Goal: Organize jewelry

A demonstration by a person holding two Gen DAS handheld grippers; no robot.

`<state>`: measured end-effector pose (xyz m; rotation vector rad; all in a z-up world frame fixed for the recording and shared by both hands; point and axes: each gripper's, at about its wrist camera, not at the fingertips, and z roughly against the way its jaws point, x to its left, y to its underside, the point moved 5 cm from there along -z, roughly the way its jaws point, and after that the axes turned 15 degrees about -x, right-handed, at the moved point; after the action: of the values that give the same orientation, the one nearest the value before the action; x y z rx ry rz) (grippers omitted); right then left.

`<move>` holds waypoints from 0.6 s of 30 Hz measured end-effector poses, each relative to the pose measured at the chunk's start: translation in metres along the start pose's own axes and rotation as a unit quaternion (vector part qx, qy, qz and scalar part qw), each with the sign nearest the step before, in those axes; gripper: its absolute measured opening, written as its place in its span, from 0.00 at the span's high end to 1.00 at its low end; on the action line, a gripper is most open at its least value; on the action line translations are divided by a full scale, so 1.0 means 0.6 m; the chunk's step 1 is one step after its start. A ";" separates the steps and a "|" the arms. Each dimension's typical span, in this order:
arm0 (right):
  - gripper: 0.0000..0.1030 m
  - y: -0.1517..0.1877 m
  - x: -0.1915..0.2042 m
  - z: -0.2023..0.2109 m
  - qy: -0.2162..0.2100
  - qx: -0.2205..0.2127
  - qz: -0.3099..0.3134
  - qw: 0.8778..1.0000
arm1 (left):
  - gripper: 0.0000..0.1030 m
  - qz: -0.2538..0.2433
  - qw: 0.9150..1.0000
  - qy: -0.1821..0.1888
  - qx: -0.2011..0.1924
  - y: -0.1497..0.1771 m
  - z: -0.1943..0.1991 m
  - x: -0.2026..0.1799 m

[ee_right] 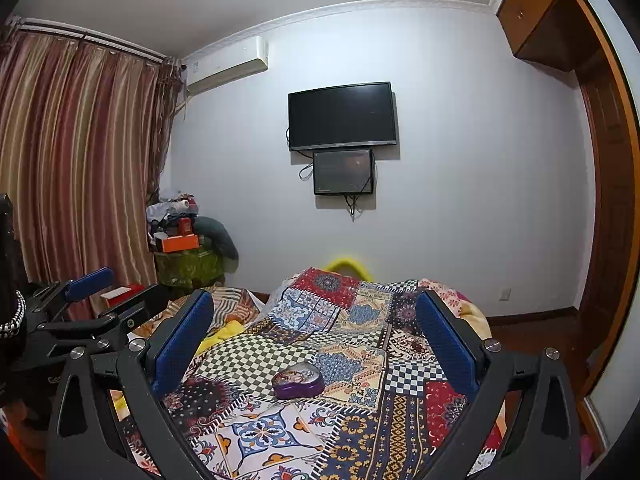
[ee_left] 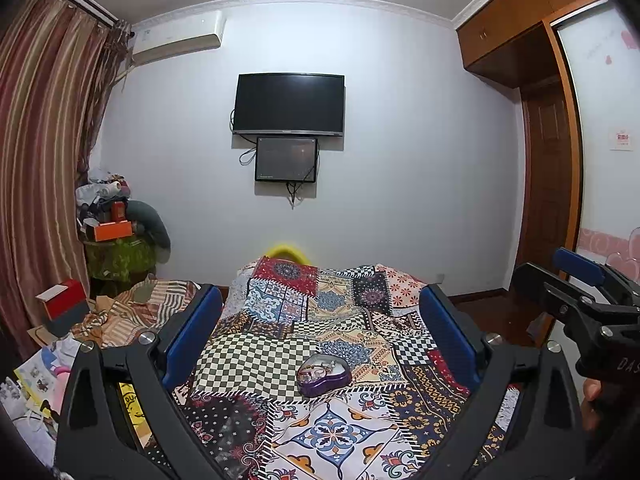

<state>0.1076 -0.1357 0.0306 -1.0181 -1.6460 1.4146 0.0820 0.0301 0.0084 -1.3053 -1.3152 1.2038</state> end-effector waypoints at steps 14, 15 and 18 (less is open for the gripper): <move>0.03 0.001 -0.009 0.000 0.008 0.002 -0.005 1.000 | 0.04 0.001 1.000 0.018 0.007 0.006 -0.003 -0.002; 0.03 0.000 -0.009 0.000 0.008 0.001 -0.005 1.000 | 0.04 0.000 1.000 0.019 0.007 0.007 -0.004 -0.003; 0.03 -0.001 -0.010 -0.001 0.009 0.000 -0.006 1.000 | 0.04 -0.004 1.000 0.017 0.007 0.008 -0.004 -0.006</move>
<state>0.1104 -0.1413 0.0311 -1.0165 -1.6364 1.3944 0.0850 0.0263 0.0043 -1.3031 -1.2840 1.1794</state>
